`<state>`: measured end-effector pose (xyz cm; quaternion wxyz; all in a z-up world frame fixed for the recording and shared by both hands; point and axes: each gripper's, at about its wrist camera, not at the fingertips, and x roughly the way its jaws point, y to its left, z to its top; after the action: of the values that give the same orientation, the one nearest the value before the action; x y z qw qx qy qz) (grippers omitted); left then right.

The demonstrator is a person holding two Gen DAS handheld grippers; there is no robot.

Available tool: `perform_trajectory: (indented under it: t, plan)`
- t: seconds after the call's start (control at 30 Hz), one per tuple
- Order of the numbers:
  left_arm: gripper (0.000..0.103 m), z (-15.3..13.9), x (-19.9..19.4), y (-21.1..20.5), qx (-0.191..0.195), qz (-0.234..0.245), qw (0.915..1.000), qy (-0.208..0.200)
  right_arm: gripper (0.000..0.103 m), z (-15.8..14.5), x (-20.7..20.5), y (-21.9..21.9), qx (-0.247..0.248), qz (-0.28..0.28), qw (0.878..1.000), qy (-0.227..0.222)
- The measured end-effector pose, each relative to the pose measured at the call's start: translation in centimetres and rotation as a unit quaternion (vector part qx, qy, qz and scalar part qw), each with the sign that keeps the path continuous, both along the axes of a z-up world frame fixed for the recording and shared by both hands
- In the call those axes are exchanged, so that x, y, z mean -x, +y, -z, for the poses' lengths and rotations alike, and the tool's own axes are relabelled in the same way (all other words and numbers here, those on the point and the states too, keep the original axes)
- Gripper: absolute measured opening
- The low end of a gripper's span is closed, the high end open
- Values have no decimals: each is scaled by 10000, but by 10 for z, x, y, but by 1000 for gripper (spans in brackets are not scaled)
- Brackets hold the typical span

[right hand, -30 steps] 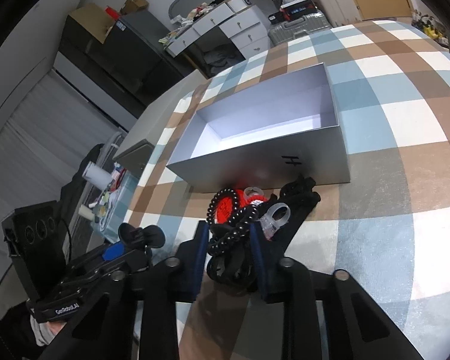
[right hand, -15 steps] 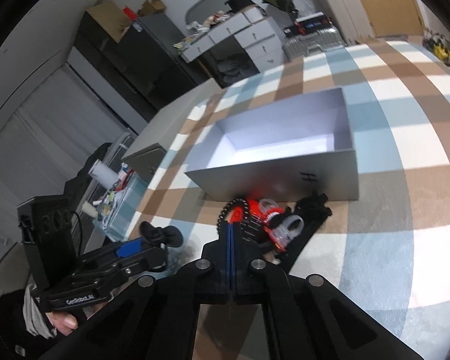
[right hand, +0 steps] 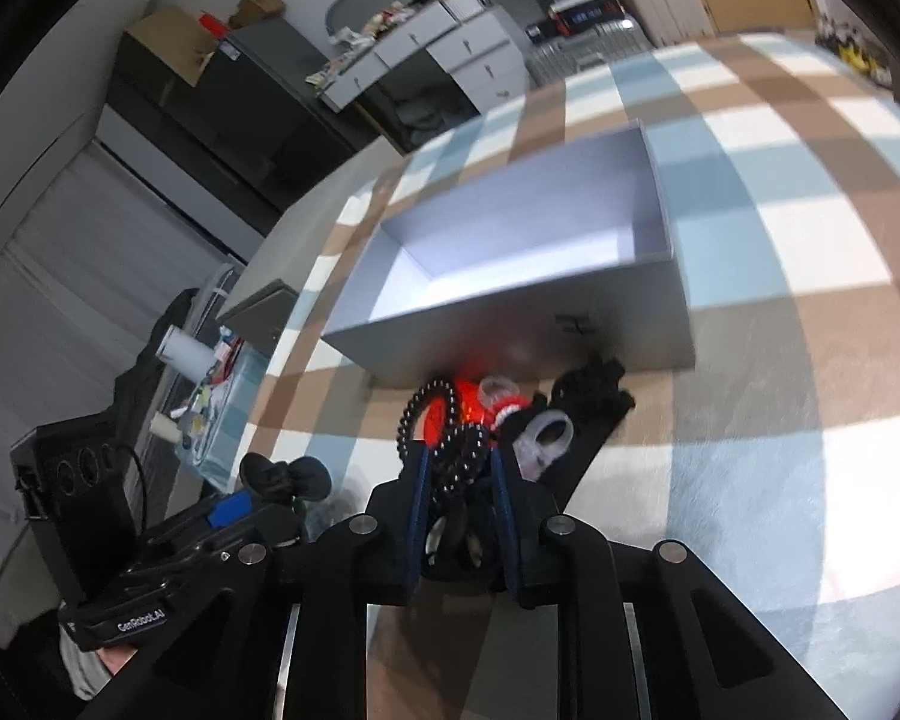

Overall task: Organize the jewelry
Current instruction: 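Grasp a black coil hair tie with the right tool while the left tool holds the claw clip, then carry the claw clip and coil hair tie into the box and open both tools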

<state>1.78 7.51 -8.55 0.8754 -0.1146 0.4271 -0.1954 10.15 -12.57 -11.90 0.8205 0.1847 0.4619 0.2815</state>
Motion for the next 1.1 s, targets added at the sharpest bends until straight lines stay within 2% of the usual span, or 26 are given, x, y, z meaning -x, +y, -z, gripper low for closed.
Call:
perform_trajectory:
  t: [0.3,0.4,0.43,0.6,1.1]
  plan:
    - [43,4,-1,0,70,27,9999,73,18,2,0,7,-87,-165,9998,73]
    - [43,4,-1,0,84,44,9999,86,9,0,3,9,-112,-202,9997,-2]
    - [43,4,-1,0,78,48,9999,87,9,-1,4,9,-98,-210,9997,-24]
    - [43,2,-1,1,60,23,10000,57,8,-10,10,13,-94,-275,9992,-260]
    - [43,-27,-15,-4,-72,-101,9993,-354,8,-54,9,2,-669,-291,9923,-1000]
